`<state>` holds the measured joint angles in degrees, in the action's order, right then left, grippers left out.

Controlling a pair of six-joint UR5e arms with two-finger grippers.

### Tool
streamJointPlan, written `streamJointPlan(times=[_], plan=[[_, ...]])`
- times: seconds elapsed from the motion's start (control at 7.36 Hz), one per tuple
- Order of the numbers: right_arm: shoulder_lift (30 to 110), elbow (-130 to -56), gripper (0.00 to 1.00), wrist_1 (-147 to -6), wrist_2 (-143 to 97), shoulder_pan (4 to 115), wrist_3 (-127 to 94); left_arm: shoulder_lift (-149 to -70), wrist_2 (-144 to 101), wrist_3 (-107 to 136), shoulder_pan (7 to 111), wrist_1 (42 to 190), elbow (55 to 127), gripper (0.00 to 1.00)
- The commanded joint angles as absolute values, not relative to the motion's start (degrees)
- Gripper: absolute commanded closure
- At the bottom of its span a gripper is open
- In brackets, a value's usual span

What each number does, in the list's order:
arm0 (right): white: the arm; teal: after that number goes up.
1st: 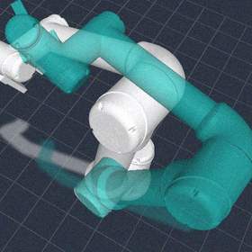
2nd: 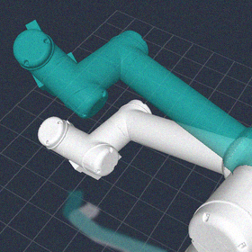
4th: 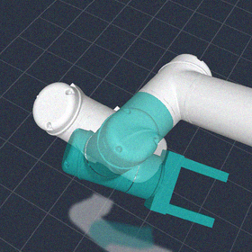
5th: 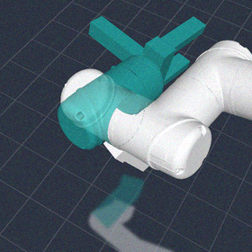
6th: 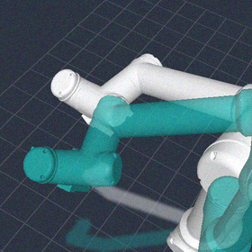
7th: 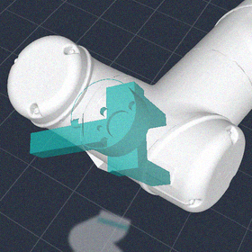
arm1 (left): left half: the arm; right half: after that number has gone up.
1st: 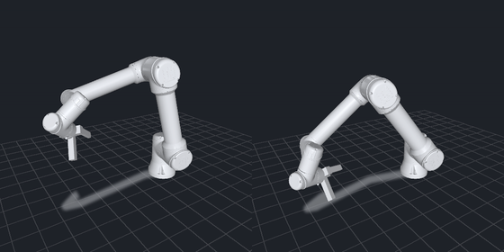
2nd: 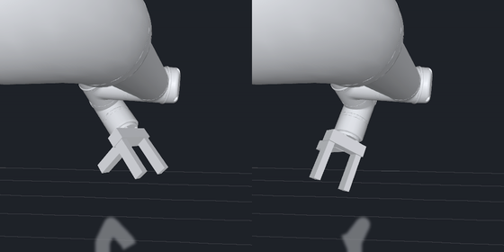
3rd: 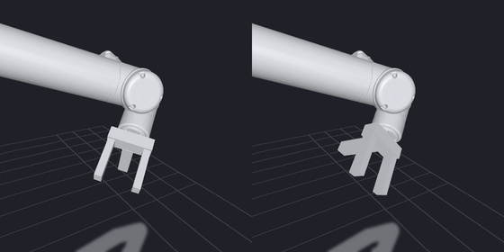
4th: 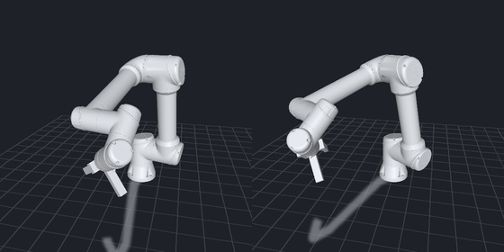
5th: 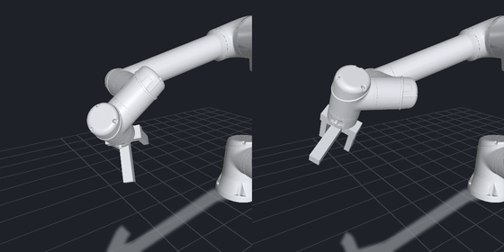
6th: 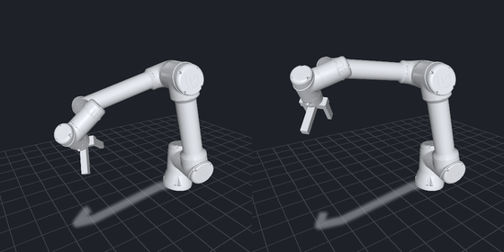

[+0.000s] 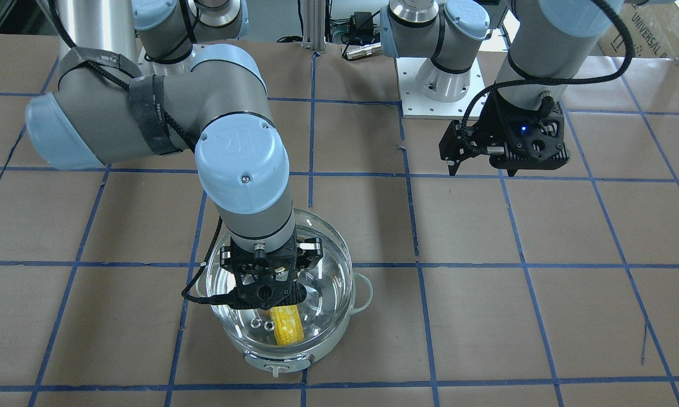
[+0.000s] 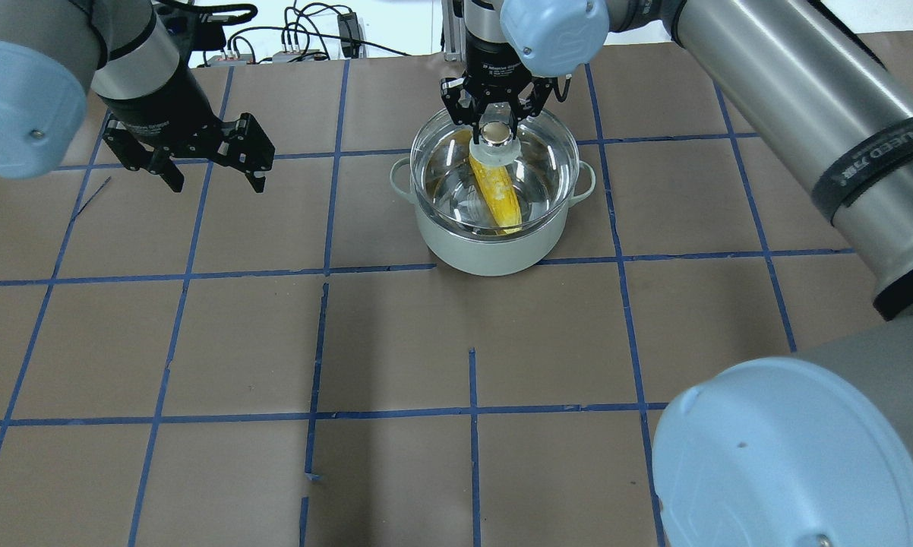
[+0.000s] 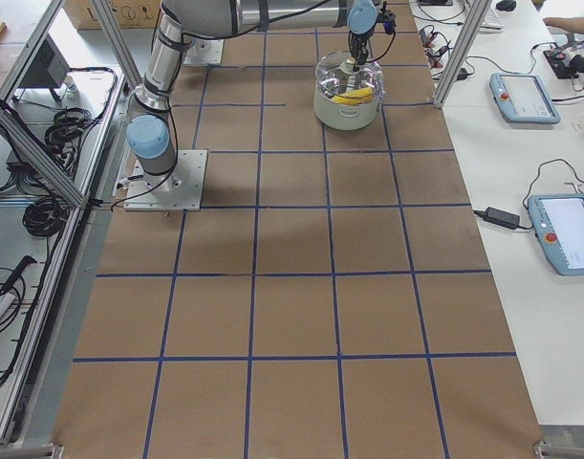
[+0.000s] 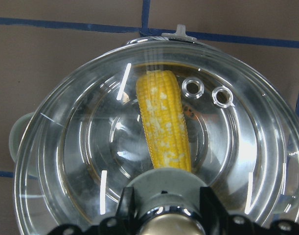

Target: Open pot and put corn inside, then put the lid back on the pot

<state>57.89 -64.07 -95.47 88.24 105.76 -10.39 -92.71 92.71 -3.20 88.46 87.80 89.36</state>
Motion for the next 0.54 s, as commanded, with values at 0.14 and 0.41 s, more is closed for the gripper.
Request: streamJointPlan(times=[0.14,0.41], plan=[[58.27,-66.96,0.95,-96.23,88.24,105.99,-10.72,-92.55,92.81,2.24,88.51,88.77,88.07,0.0],[58.19,-68.46,0.95,-100.89,88.33,105.91,-11.08,-92.64,92.55,3.87,88.51,88.68,89.2,0.0]])
